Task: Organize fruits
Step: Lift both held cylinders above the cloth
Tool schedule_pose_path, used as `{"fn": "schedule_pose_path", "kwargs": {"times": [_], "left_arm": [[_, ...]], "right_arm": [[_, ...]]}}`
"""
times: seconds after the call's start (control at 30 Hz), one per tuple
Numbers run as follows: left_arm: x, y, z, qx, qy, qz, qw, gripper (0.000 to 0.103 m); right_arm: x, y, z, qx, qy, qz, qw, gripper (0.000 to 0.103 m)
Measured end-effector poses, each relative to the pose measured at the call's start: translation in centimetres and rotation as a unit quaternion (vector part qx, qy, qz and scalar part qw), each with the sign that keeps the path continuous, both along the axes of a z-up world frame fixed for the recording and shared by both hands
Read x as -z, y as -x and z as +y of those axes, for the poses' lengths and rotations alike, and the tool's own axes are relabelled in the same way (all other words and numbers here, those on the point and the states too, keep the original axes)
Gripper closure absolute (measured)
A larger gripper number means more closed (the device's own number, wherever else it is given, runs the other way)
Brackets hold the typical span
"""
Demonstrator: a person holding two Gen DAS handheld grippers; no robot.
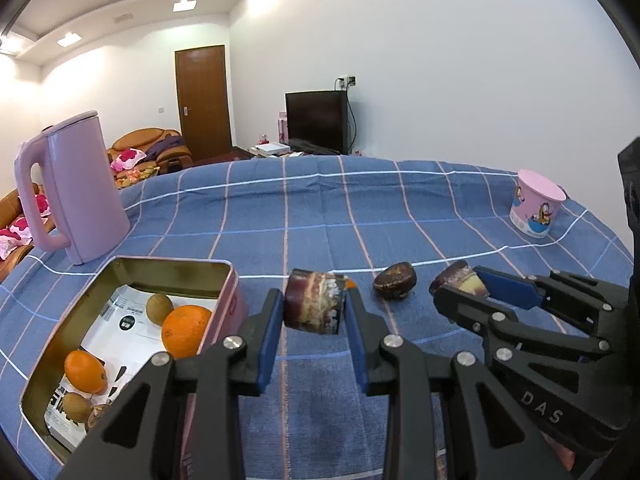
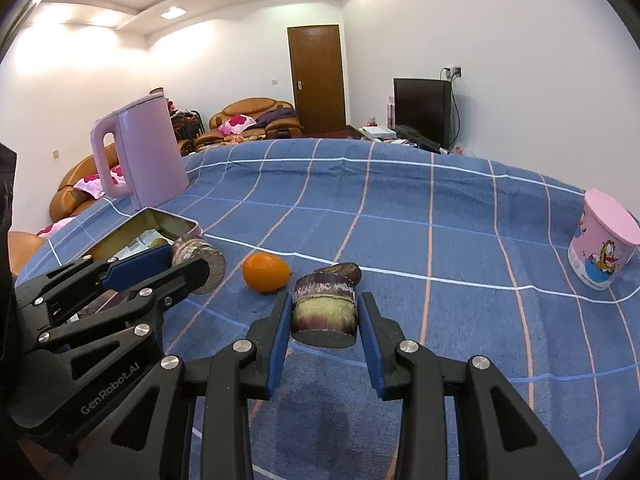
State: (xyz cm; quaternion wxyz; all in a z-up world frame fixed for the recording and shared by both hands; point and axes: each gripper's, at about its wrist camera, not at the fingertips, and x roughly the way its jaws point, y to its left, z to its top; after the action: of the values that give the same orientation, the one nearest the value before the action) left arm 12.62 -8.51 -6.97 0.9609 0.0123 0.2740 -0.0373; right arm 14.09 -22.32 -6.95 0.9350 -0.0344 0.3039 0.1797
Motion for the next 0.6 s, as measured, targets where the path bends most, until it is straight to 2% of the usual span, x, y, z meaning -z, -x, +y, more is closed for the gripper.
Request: {"fn": "schedule_pose_path", "kwargs": {"times": [0.6], "left_arm": [[-0.5,0.9,0.1,-0.008,-0.005,-0.028,0.9995,0.070]], "right_arm": [[-0.8,1.6,-0.2,0.004,-0.005,-0.046,0.999,0.068]]}}
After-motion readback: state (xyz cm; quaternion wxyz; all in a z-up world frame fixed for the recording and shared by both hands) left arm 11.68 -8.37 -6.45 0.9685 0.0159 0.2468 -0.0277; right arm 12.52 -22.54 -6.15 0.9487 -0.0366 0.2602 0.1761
